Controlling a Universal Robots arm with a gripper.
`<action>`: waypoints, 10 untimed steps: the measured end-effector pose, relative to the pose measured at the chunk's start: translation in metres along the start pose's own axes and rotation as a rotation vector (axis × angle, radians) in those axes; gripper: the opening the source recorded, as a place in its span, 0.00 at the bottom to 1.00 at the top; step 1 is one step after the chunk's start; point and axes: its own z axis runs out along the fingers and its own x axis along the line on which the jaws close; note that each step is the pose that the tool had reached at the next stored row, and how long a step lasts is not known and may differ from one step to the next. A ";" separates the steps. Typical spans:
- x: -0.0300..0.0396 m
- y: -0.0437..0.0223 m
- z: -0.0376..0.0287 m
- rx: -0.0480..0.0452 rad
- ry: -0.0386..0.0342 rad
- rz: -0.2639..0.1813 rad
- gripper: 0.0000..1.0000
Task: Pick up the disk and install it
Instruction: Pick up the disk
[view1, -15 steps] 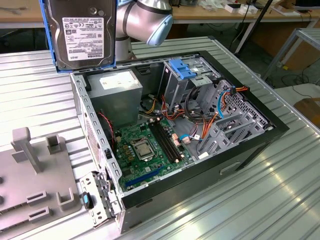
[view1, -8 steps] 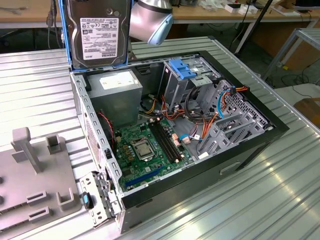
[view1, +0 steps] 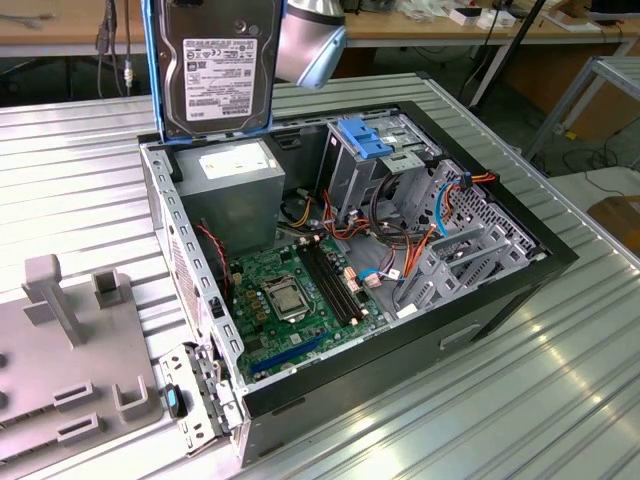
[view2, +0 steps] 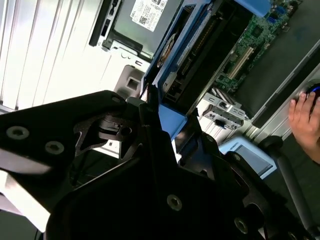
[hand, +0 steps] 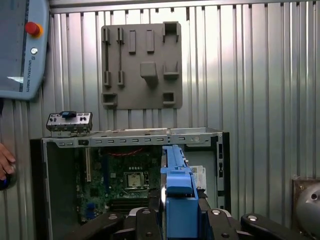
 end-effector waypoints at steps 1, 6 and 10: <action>0.0002 -0.0016 0.0002 0.0000 0.0002 0.000 0.37; 0.0007 -0.0121 0.0010 0.0001 0.0037 0.001 0.37; 0.0011 -0.0209 0.0017 0.0001 0.0075 0.001 0.37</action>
